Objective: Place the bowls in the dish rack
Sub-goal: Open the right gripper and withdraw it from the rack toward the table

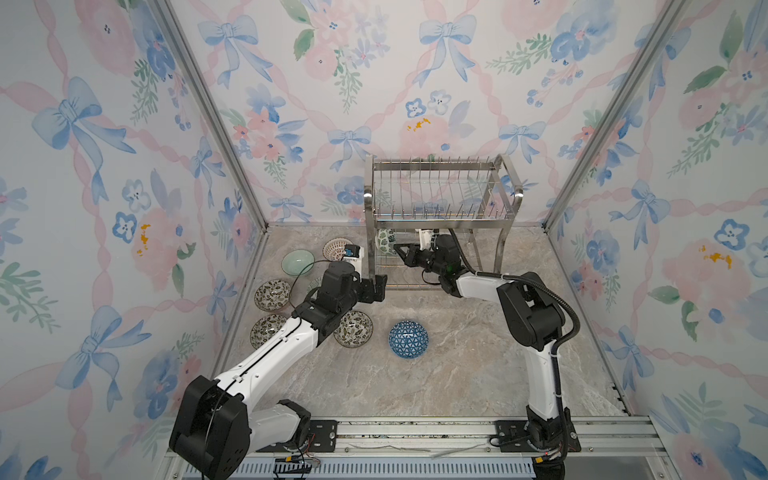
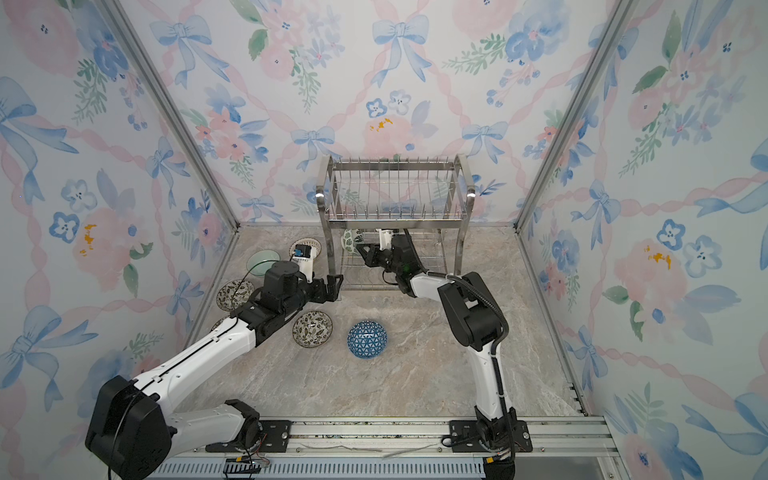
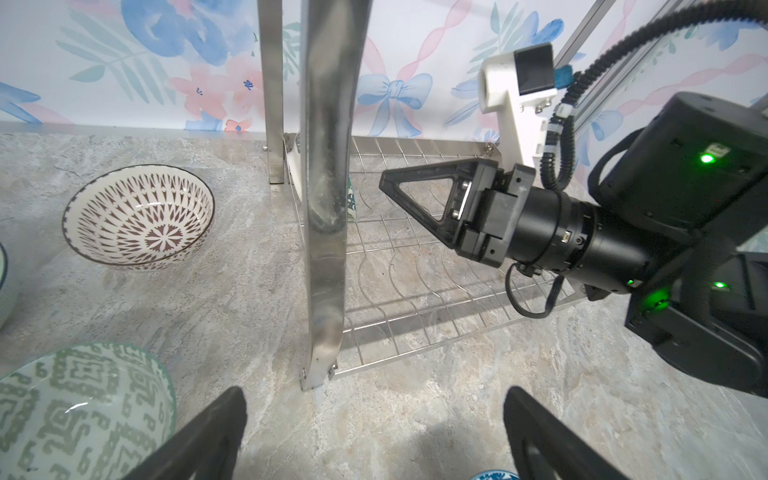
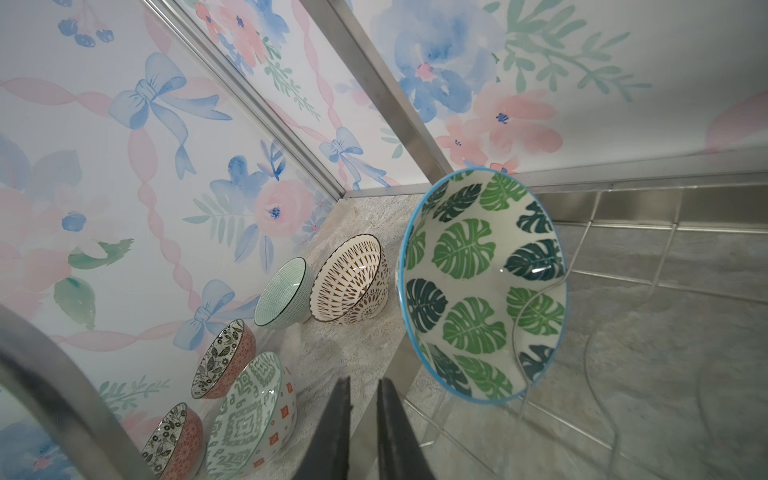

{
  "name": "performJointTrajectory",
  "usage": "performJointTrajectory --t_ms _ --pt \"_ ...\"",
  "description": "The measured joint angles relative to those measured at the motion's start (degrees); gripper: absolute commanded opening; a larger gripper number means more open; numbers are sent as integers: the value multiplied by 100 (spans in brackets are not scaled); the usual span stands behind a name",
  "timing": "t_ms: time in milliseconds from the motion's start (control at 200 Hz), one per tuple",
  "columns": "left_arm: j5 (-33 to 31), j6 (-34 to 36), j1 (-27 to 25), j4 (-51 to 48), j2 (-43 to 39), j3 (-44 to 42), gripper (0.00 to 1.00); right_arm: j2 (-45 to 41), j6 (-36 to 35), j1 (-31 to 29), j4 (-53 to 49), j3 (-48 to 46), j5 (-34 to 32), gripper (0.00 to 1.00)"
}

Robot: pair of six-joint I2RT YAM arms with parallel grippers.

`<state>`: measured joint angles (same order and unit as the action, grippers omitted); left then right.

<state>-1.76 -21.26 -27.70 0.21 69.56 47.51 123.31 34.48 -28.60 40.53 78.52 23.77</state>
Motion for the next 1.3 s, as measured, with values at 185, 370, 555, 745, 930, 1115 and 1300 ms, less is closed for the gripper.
performJointTrajectory --t_ms 185,370,555,745,930,1115,1300 --pt "-144 2 -127 -11 -20 -15 98 -343 -90 -39 48 -570 -44 17" --pt "-256 2 -203 -15 -63 -15 98 -846 -413 -127 -166 -1080 -175 19" --pt "-437 24 -334 -57 -170 -15 98 -1515 -1102 -374 -981 -1342 -632 19" --pt "-573 31 -463 -83 -278 -15 98 -2061 -1873 -730 -1952 -1534 -1545 28" --pt "-595 0 -490 -236 -442 -15 98 -2500 -2330 -896 -2817 -1781 -2579 56" --pt "-595 -46 -492 -352 -675 -15 98 -3154 -2564 -977 -3416 -2068 -3519 96" --pt "-597 -48 -577 -420 -852 -39 98 -3755 -2605 -1169 -3812 -2251 -4328 97"
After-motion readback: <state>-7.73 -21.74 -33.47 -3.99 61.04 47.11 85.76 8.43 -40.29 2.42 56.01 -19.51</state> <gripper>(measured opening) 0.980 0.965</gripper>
